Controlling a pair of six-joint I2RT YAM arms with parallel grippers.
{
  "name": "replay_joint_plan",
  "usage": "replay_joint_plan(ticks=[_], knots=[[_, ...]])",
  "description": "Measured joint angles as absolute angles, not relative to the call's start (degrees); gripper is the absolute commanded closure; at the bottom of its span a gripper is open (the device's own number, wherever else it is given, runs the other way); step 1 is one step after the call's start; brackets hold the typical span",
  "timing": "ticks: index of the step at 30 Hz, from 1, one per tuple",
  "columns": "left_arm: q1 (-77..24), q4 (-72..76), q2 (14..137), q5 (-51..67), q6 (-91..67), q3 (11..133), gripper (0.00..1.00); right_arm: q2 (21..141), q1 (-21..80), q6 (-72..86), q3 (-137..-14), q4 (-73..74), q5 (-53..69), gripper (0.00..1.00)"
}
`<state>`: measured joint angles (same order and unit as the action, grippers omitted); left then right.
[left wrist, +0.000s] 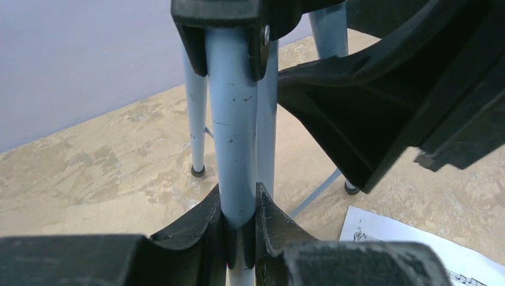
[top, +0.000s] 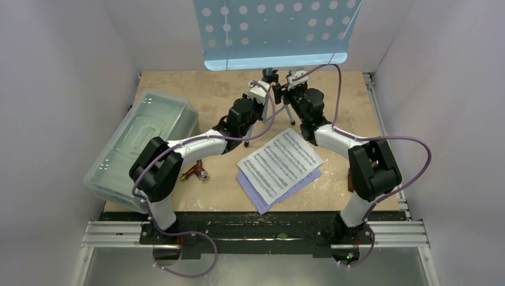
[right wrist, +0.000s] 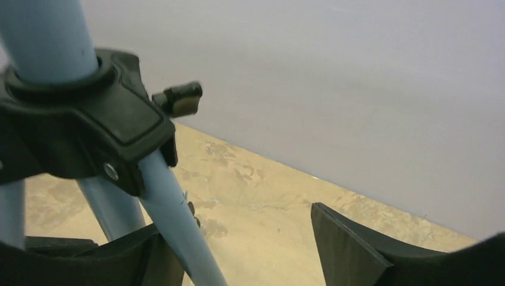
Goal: Set up the instrument practice props
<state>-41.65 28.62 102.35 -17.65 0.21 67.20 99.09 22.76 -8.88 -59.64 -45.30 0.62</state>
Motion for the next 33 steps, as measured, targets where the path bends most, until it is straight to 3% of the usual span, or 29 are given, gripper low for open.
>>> replay_joint_plan(ticks=[8,14,25,30,33], knots=[[-41.7,28.7,102.4,-16.7,0.3,67.2,1.00,87.1,22.5,2.2,-55.8,-38.4,-0.8,0.20],[-41.7,28.7,102.4,-16.7,0.2,67.2,1.00,79.0,22.6,8.0,-50.6,-50.6,-0.5,0.29],[-41.3,28.8,102.4,-16.7,-0.4,67.2,1.00,89.6,30.3,7.8,-54.2,-67.7,-8.1,0.33],[-40.9,28.8,102.3,-16.7,-0.8,67.2,1.00,93.6,32.6,4.5,-58.1,-70.6,-16.6,0.53],[-41.0,28.8,102.3,-16.7,-0.8,67.2,1.00,95.2,33.2,3.3,-60.5,-70.3,-18.2,0.46]])
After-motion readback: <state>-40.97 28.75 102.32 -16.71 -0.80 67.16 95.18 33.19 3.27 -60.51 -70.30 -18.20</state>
